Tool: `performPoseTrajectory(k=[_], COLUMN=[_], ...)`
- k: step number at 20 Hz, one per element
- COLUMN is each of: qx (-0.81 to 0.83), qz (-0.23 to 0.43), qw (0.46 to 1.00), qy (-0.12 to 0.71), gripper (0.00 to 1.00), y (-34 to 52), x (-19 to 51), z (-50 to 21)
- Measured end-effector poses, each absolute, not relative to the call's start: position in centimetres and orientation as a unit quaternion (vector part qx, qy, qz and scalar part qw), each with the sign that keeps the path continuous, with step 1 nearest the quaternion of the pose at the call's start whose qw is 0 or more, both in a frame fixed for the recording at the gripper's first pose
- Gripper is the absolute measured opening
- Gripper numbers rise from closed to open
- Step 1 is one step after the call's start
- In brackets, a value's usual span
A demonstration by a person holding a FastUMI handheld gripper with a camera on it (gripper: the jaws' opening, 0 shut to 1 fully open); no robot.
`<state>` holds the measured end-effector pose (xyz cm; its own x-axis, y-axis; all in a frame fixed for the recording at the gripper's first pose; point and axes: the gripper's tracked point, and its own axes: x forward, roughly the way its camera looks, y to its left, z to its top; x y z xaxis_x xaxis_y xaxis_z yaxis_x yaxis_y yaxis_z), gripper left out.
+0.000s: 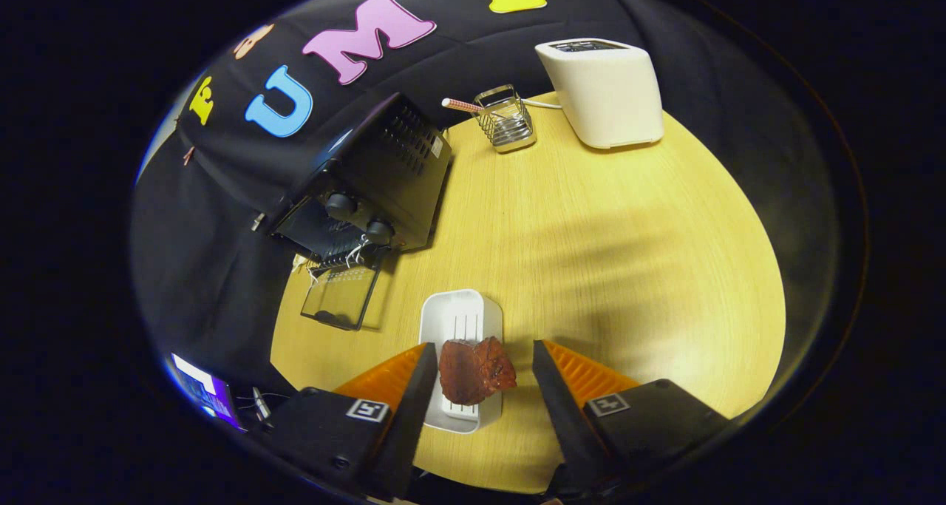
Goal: Open the toaster oven, put the food inside, and close the toaster oven door.
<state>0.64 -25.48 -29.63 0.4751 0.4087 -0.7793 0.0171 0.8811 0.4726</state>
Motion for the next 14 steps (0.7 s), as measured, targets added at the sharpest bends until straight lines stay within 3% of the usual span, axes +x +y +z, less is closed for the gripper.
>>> performPoseTrajectory(k=[1, 2, 5, 6, 7, 11, 14], qx=[0.225, 0.234, 0.242, 0.253, 0.264, 0.286, 0.274], qz=[0.12, 0.121, 0.109, 0.107, 0.106, 0.102, 0.099], qw=[0.826, 0.823, 0.814, 0.811, 0.806, 0.797, 0.807], qy=[0.502, 0.503, 0.517, 0.516, 0.519, 0.522, 0.513], gripper=[0.75, 0.76, 0.38, 0.38, 0.27, 0.17, 0.17], y=[-25.3, -25.2, -25.6, -25.5, -25.6, -25.4, -25.5], x=[0.9, 1.1, 1.1, 1.1, 1.0, 1.2, 1.8], z=[-30.3, -30.5, -31.3, -31.3, -31.3, -30.6, -29.6])
